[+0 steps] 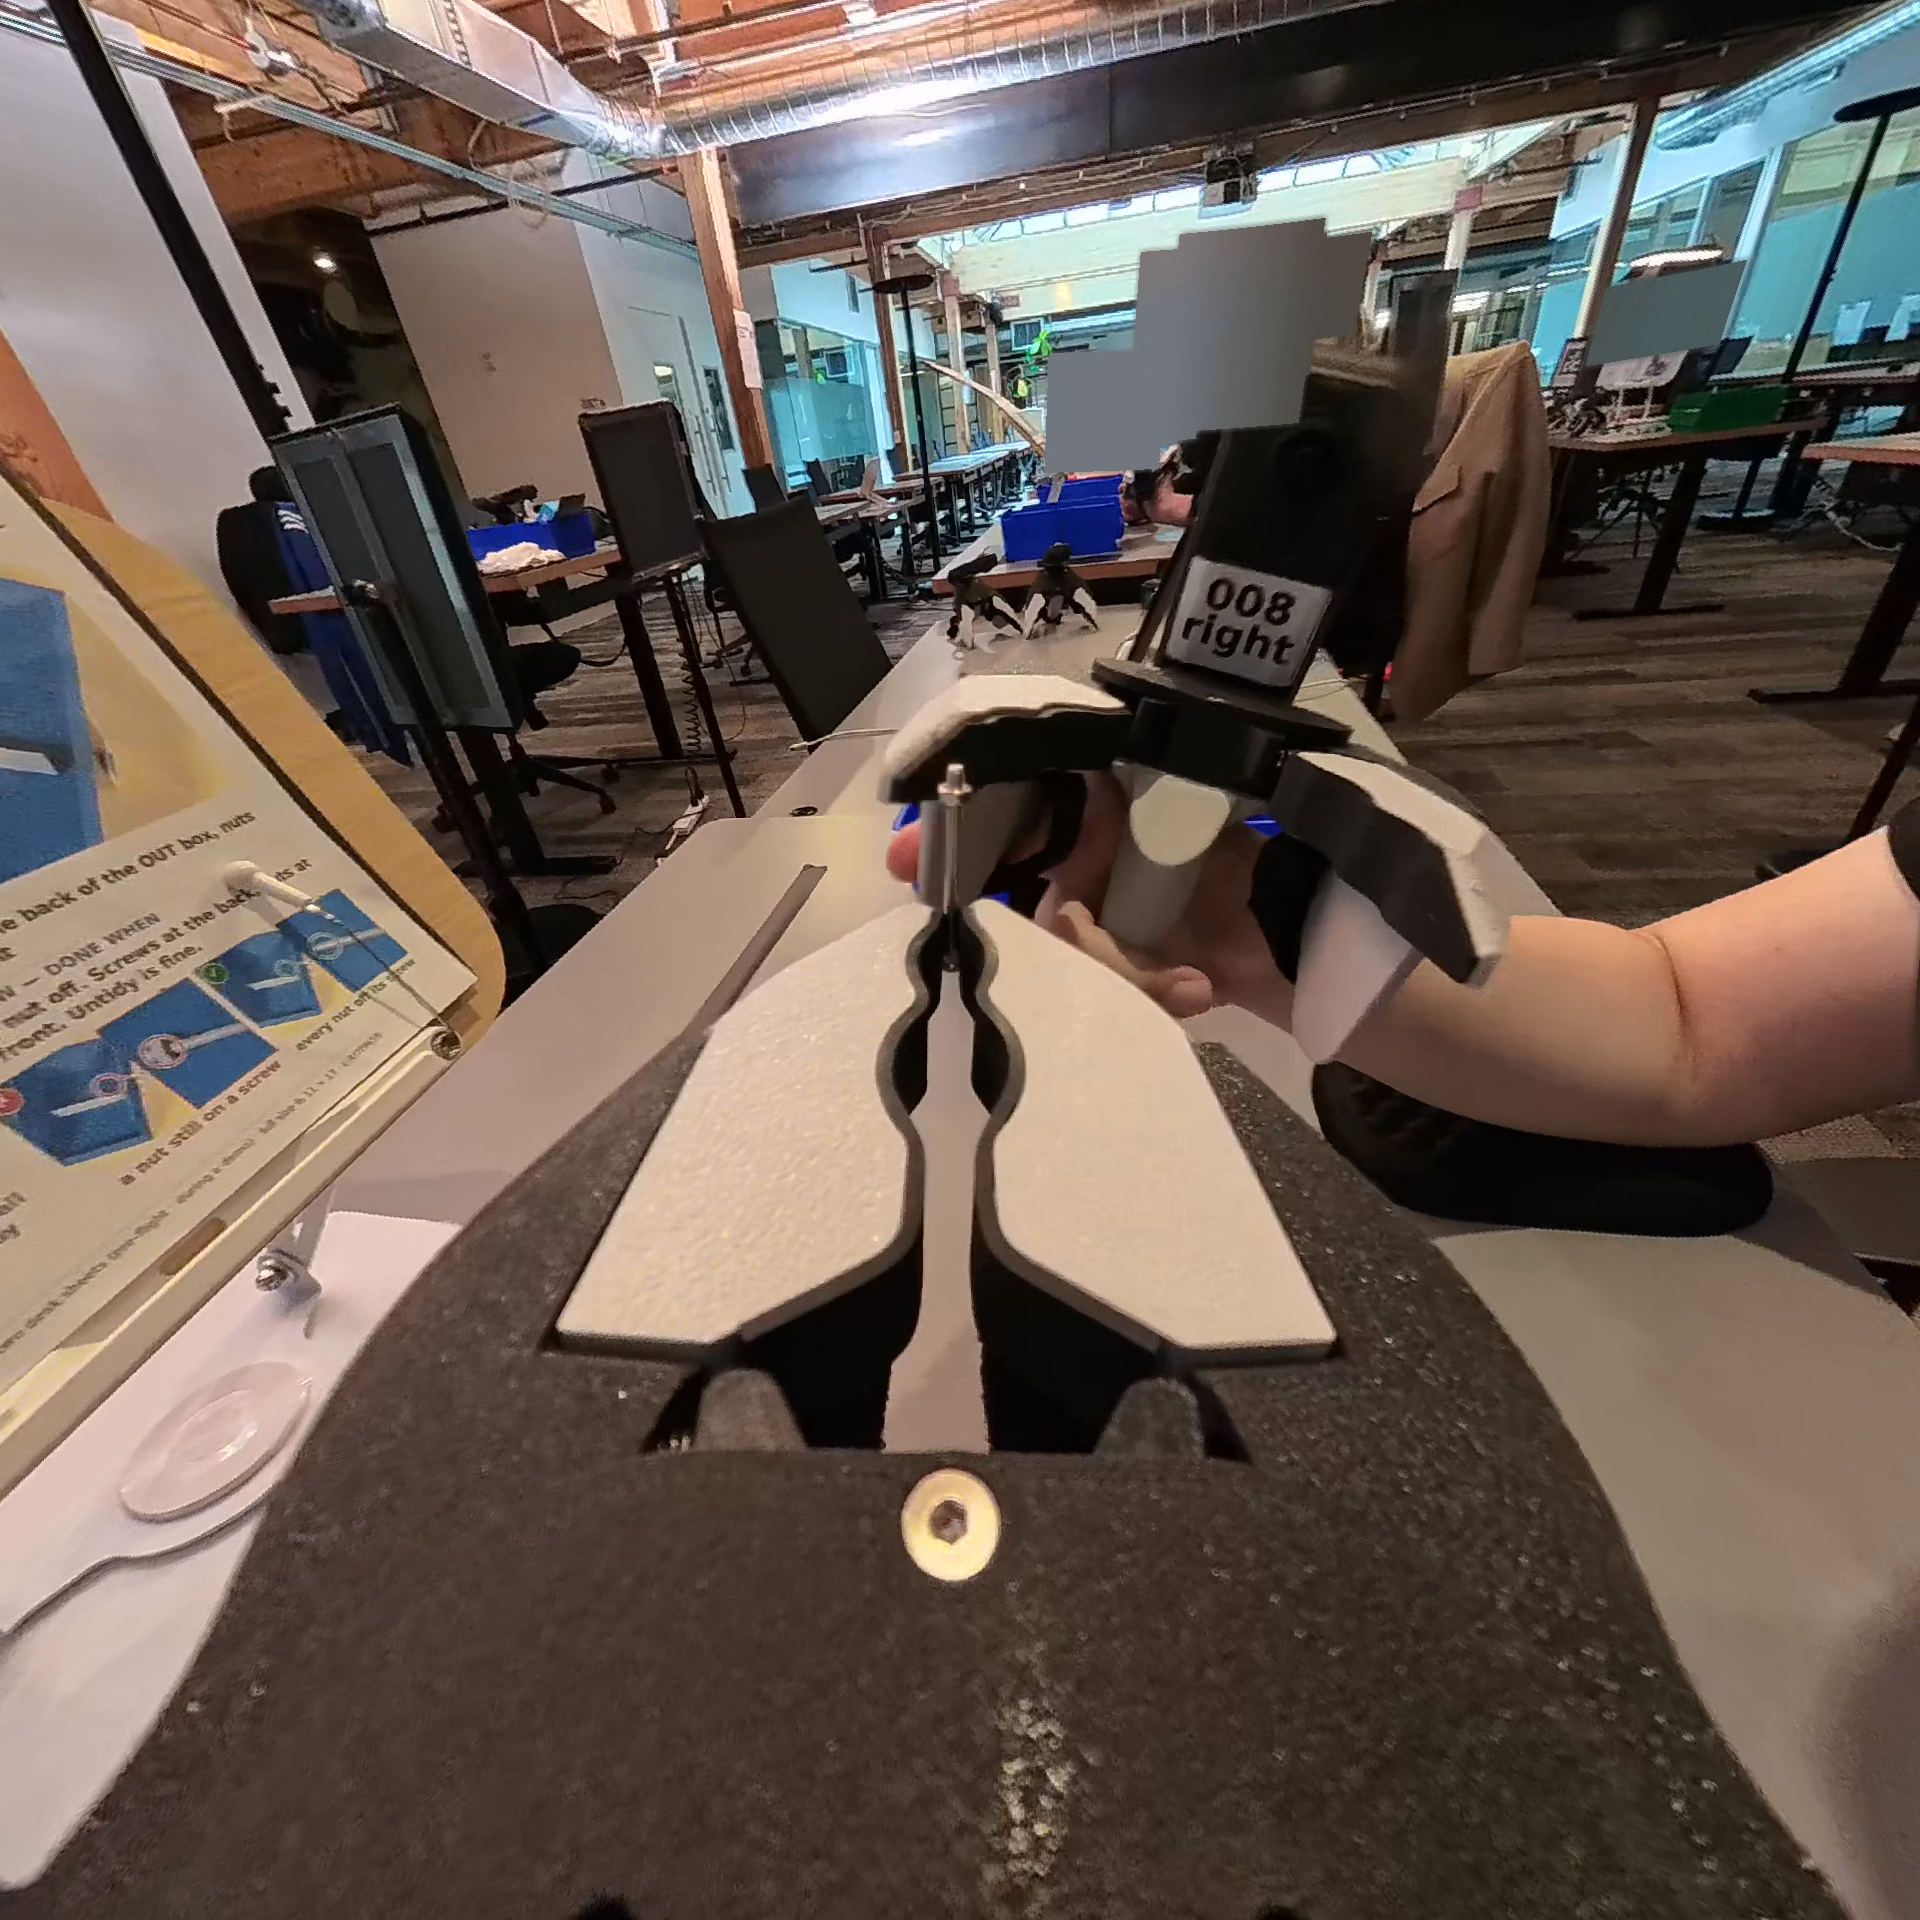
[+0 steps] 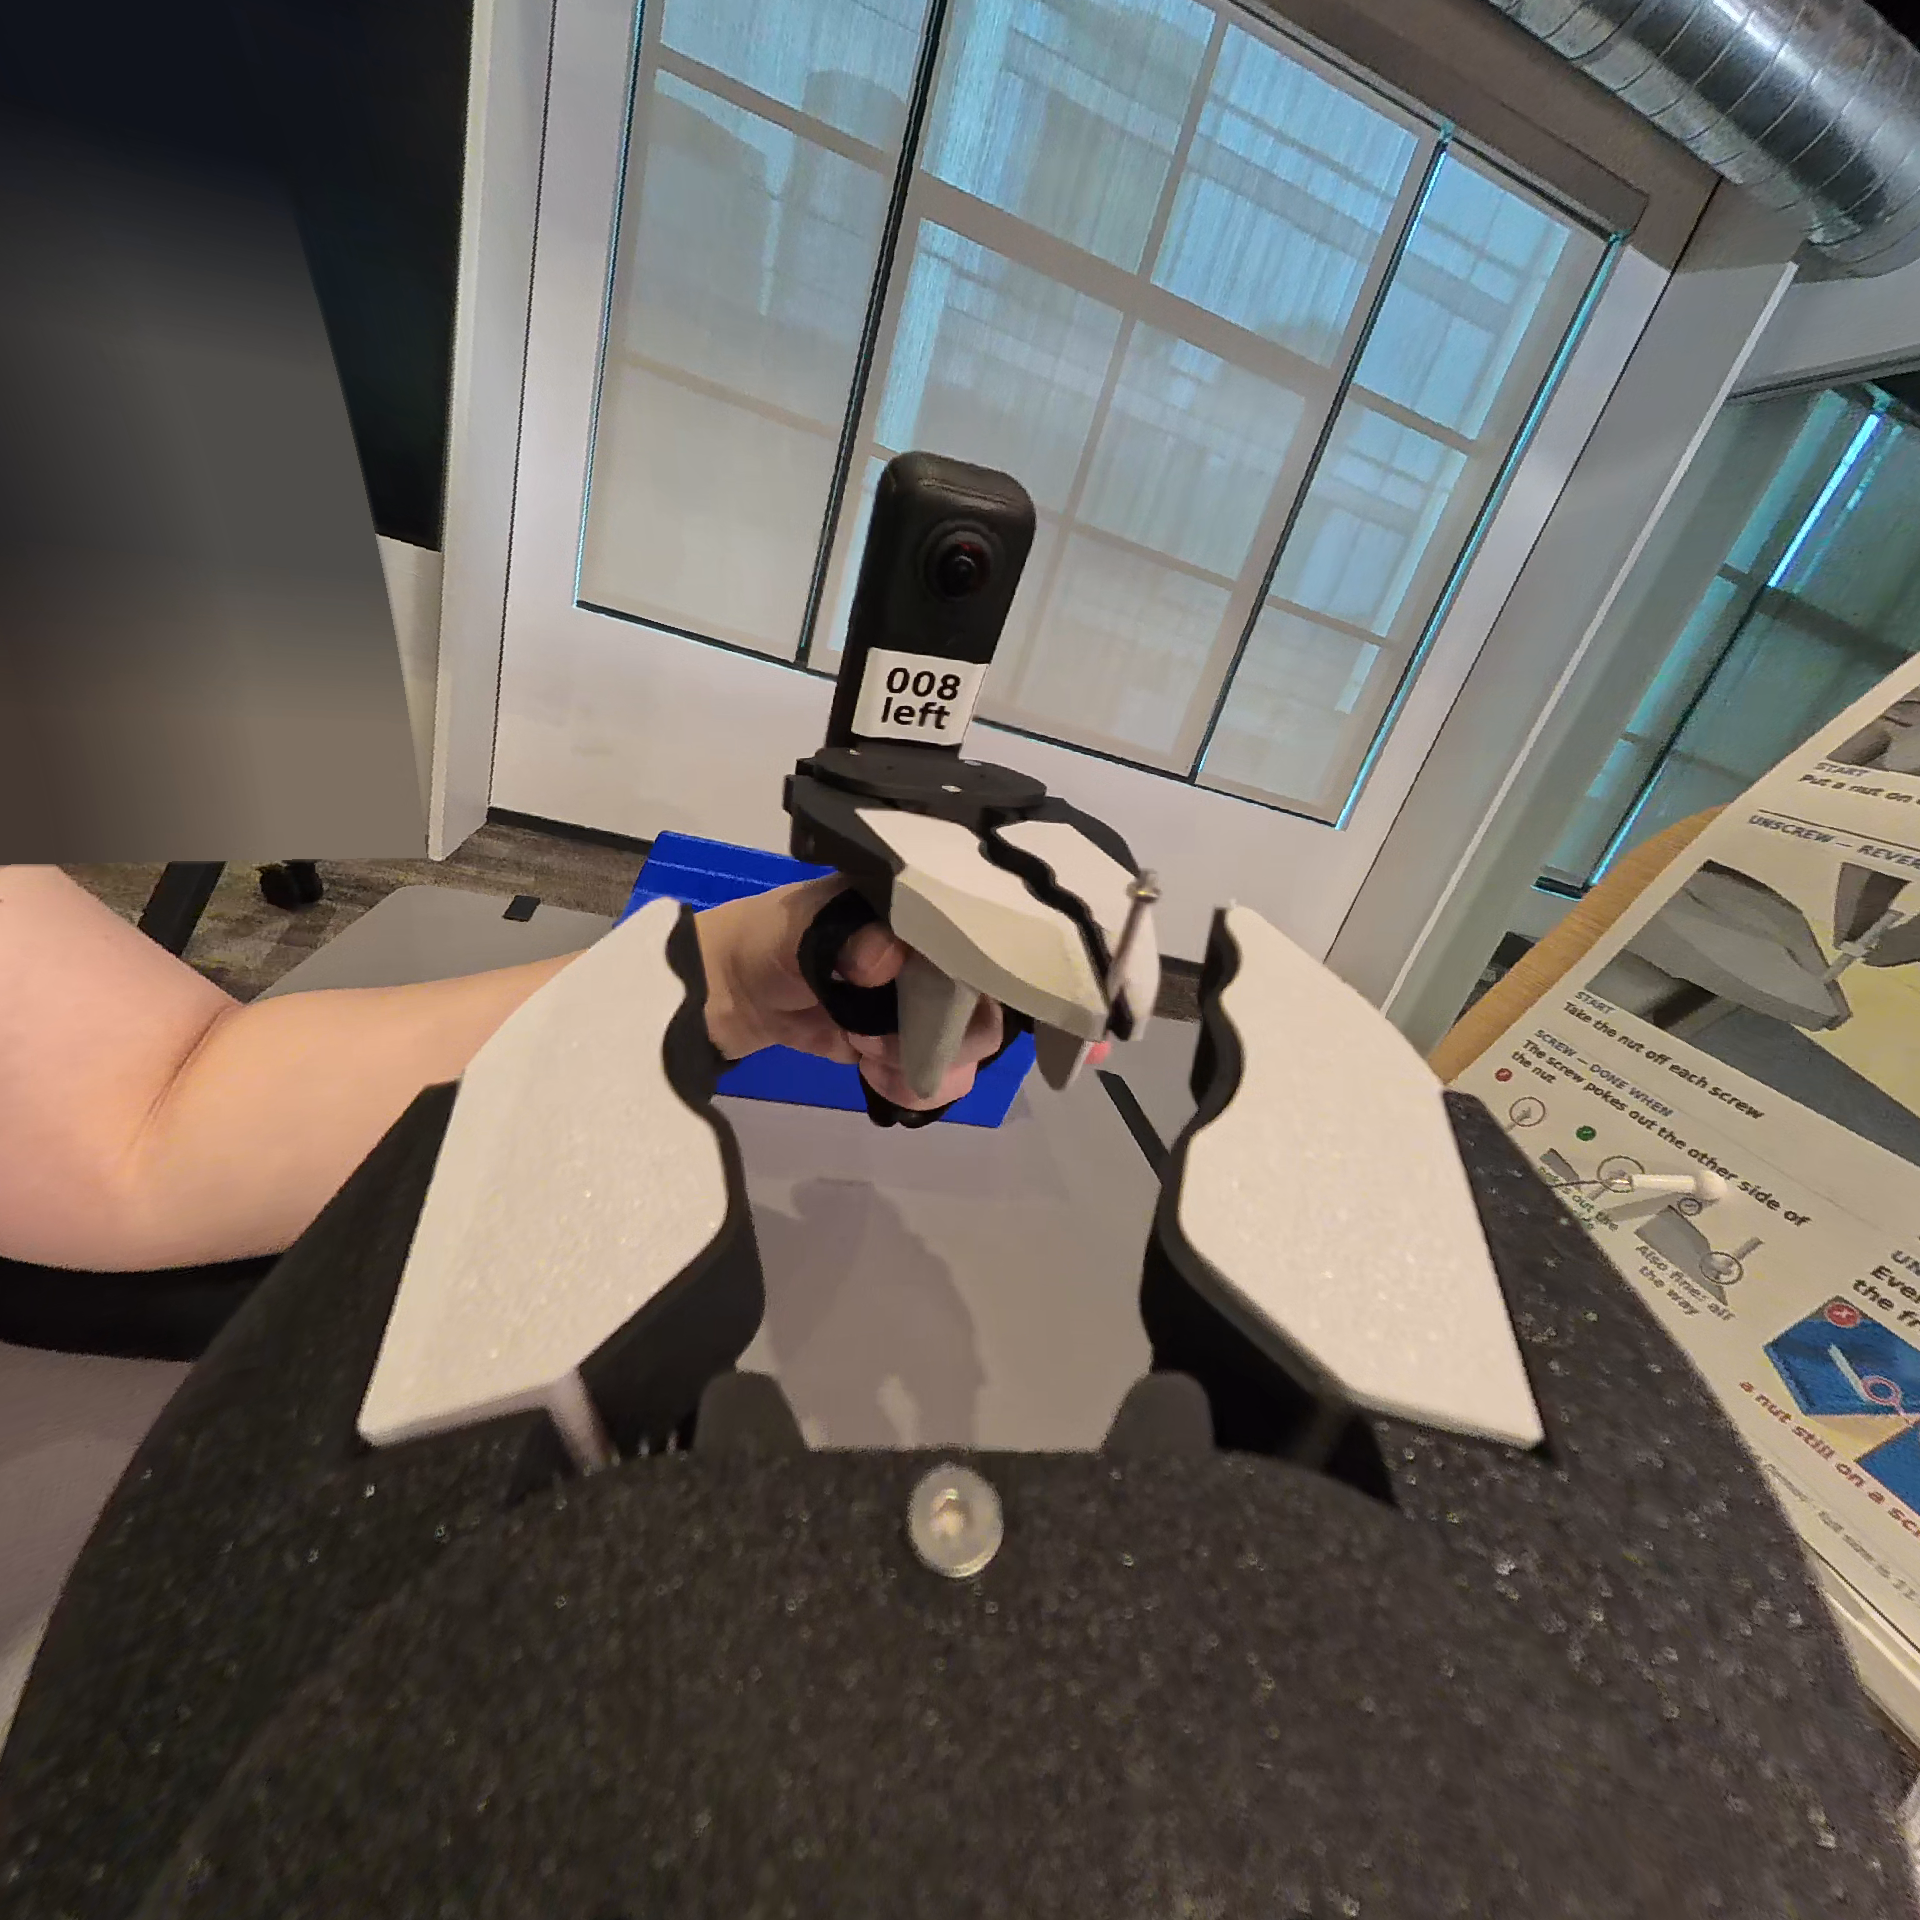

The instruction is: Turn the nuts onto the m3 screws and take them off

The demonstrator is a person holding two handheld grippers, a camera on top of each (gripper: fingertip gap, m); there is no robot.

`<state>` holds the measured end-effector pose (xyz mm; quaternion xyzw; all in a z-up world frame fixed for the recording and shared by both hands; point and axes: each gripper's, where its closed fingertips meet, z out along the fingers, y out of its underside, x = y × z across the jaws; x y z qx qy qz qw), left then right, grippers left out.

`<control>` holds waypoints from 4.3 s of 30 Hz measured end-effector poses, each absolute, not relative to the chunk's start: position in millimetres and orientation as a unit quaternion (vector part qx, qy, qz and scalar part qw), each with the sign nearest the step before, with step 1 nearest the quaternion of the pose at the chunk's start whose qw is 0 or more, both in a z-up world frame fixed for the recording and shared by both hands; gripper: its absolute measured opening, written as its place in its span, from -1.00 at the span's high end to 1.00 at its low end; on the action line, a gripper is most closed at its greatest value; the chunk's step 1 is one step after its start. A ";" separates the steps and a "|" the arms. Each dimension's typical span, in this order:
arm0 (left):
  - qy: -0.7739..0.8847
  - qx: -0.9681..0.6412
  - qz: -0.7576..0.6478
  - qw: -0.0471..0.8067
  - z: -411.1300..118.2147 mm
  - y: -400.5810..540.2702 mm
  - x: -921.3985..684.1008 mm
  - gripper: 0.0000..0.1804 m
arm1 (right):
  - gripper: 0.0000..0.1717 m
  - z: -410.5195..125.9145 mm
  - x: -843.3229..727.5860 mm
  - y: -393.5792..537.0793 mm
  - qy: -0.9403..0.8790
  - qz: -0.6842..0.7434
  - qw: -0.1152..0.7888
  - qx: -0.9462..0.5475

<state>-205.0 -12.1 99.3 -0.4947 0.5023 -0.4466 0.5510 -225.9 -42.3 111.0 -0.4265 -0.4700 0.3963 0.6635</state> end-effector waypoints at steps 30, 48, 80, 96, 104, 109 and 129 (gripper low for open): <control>0.516 -0.484 -0.463 0.534 96.5 -24.8 -181.8 0.98 | -0.04 107.5 -232.9 -47.7 -0.486 0.387 0.659 -0.424; 0.489 -0.500 -0.447 0.558 101.3 -6.7 -206.8 0.98 | -0.04 105.7 -230.8 -45.2 -0.488 0.382 0.656 -0.430; 0.509 -0.486 -0.463 0.539 96.0 -21.8 -178.5 0.98 | -0.07 110.6 -231.0 -46.0 -0.475 0.397 0.658 -0.427; 0.491 -0.494 -0.457 0.553 99.1 -10.7 -192.3 0.98 | -0.07 108.8 -226.4 -44.2 -0.480 0.399 0.648 -0.436; 0.474 -0.501 -0.452 0.566 103.2 -2.3 -203.9 0.98 | -0.06 108.2 -223.9 -43.6 -0.484 0.395 0.645 -0.440; 0.497 -0.480 -0.483 0.538 103.5 -20.0 -194.8 0.98 | -0.10 111.7 -223.6 -40.3 -0.467 0.400 0.655 -0.439; 0.520 -0.485 -0.469 0.524 88.6 -26.7 -165.4 0.97 | -0.14 105.2 -235.2 -47.2 -0.485 0.403 0.640 -0.439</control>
